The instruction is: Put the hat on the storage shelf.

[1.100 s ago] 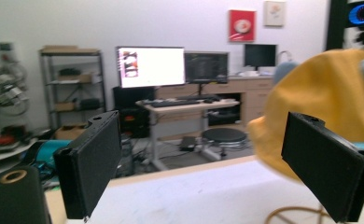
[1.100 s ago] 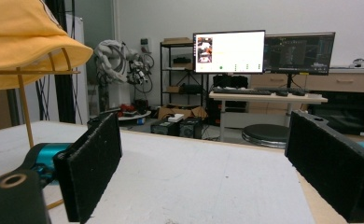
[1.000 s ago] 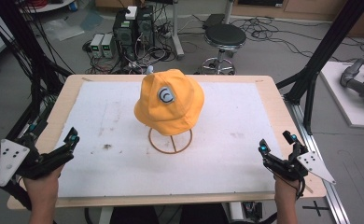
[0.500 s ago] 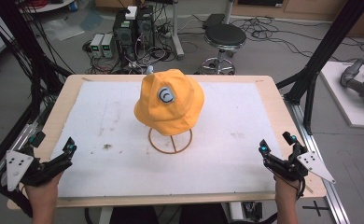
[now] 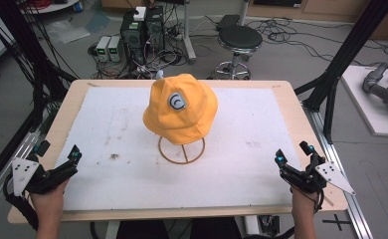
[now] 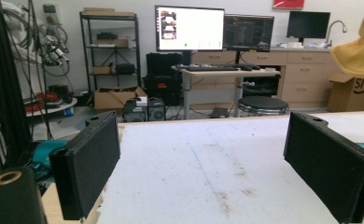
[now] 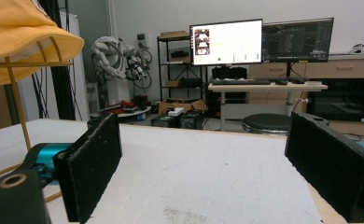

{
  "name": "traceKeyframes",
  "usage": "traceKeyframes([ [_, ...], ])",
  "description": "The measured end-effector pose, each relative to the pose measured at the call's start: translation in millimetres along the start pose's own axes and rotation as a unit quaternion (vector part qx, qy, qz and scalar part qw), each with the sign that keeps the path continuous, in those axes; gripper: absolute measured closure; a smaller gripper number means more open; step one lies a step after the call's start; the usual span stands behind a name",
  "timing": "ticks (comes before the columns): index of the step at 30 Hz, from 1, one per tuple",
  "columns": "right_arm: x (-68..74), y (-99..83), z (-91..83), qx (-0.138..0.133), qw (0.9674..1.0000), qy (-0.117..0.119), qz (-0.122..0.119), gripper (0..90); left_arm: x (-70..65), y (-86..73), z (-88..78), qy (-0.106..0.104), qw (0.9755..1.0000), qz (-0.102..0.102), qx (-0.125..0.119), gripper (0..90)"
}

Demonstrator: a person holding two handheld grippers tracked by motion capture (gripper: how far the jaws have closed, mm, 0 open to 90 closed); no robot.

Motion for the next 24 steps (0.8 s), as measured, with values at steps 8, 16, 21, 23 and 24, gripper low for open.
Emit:
traceKeyframes([
  [8, 1.6, -3.7, 2.8, 0.009, 1.0000, 0.003, -0.001, 10.8, -7.5, -2.0, 0.8, -0.007, 0.9999, 0.007, 0.007, 11.1],
  [16, 2.5, -2.1, 1.0, 0.005, 1.0000, 0.004, 0.001, 10.8, -10.5, -1.0, -1.3, -0.011, 0.9999, 0.001, 0.005, 11.2],
  [21, 4.1, -3.1, 1.7, 0.009, 0.9999, 0.006, 0.002, 10.8, -15.6, -0.8, 0.1, -0.017, 0.9998, 0.006, 0.005, 11.2],
  [23, 3.2, -3.2, 2.8, 0.007, 1.0000, 0.004, -0.005, 10.8, -16.2, -1.1, 0.5, -0.017, 0.9998, 0.005, 0.005, 11.2],
  [24, 3.0, -3.3, 2.8, 0.007, 0.9999, 0.005, -0.006, 10.8, -16.8, -1.4, 1.1, -0.019, 0.9998, 0.006, 0.006, 11.1],
])
Point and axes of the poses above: each handheld gripper's, and its own axes: z roughly forward along the jaws, y roughly out of its top, x roughly to its left, the point moved 8 cm from there along z, roughly forward along the jaws, and after that the axes turned 14 degrees about x, right-handed, at the moved point
